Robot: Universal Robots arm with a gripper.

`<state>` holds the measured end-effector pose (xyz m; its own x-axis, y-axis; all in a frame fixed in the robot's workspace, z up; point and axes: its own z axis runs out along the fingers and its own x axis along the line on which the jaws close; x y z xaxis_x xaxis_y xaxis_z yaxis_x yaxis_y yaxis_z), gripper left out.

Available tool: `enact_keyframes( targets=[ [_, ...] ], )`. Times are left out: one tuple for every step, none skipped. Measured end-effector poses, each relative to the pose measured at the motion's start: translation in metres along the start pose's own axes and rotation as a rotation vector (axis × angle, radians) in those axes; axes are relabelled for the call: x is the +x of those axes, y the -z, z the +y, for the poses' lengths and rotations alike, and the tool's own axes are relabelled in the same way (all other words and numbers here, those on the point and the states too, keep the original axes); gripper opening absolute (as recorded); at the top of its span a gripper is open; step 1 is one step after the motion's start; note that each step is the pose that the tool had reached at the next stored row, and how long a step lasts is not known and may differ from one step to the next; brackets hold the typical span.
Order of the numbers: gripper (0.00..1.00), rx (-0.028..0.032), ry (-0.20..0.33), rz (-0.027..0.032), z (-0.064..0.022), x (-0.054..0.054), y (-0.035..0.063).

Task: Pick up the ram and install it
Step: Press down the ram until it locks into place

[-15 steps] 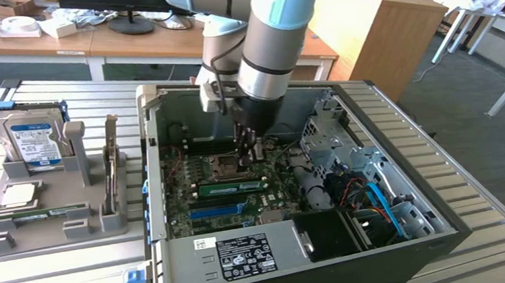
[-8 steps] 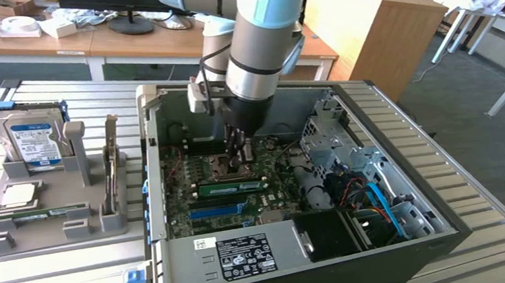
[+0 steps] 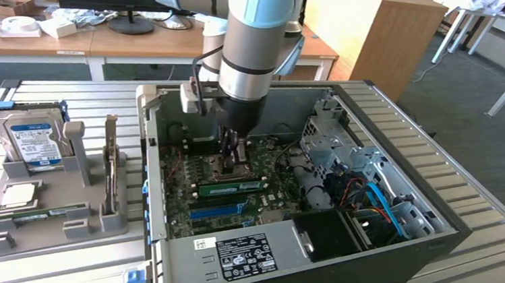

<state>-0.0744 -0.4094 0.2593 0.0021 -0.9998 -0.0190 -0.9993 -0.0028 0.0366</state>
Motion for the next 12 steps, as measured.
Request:
enact_keyframes(
  targets=[
    [0.1,0.0,0.0,0.0,0.0014,0.0,0.0],
    [0.1,0.0,0.0,0.0,0.0028,0.0,-0.0001],
    [0.1,0.0,0.0,0.0,0.0042,0.0,-0.0002],
    [0.1,0.0,0.0,-0.0001,0.0056,0.0,-0.0002],
    [0.1,0.0001,0.0,-0.0001,0.0064,-0.0001,-0.0003],
    [0.1,0.0001,0.0,-0.0001,0.0064,-0.0001,-0.0003],
    [0.1,0.0,0.0,0.0,0.0064,-0.0001,-0.0003],
    [0.1,0.0001,0.0,0.0,0.0064,-0.0001,-0.0003],
    [0.1,0.0,0.0,0.0,0.0065,0.0,-0.0003],
    [0.1,0.0,0.0,0.0,0.0065,0.0,-0.0002],
    [0.1,0.0,0.0,0.0,0.0066,0.0006,-0.0002],
    [0.1,0.0,0.0,0.0,0.0068,0.0013,-0.0002]
  ],
)
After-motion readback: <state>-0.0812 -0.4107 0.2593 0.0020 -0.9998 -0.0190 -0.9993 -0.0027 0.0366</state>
